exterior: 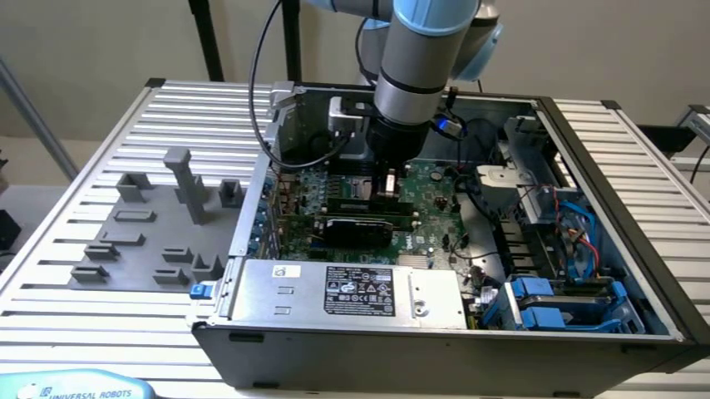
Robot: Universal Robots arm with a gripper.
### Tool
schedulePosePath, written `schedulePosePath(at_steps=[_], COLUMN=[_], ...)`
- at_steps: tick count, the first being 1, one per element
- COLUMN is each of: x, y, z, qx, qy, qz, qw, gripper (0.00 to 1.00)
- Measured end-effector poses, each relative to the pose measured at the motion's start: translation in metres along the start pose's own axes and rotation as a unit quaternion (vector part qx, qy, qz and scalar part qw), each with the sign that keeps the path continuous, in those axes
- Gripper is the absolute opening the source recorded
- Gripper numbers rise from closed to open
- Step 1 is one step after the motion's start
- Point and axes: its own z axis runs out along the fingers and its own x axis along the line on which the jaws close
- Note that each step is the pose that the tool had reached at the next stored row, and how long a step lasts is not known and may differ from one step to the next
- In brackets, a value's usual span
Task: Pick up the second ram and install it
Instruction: 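Insert the second ram into the second slot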
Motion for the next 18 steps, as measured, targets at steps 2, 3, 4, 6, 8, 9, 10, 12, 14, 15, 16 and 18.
schedulePosePath(at_steps=[2, 3, 4, 6, 8, 9, 10, 12, 14, 15, 16, 18], x=[0.0, 0.0, 0.0, 0.0, 0.0, 0.0, 0.0, -0.0001, -0.0002, -0.0003, -0.0003, -0.0006], y=[-0.0005, -0.0005, -0.0006, -0.0006, -0.0006, -0.0006, -0.0006, -0.0006, -0.0006, -0.0006, -0.0006, -0.0005], z=[0.0, 0.0, 0.0, 0.0001, 0.0003, 0.0004, 0.0006, 0.0006, 0.0007, 0.0007, 0.0007, 0.0007], qx=[-0.0002, -0.0001, -0.0001, -0.0001, -0.0001, -0.0001, -0.0001, -0.0001, 0.0, 0.0, 0.0, 0.0], qy=[0.0005, 0.0009, 0.0014, 0.0026, 0.0032, 0.0033, 0.0033, 0.0033, 0.0033, 0.0033, 0.0033, 0.0034], qz=[0.0, 0.0, 0.0, 0.0, 0.0, 0.0, 0.0, 0.0, 0.0, 0.0, 0.0, 0.0], qw=[1.0, 1.0, 1.0, 1.0, 1.0, 1.0, 1.0, 1.0, 1.0, 1.0, 1.0, 1.0], gripper=[0.13, 0.13, 0.13, 0.13, 0.13, 0.13, 0.13, 0.13, 0.13, 0.13, 0.13, 0.13])
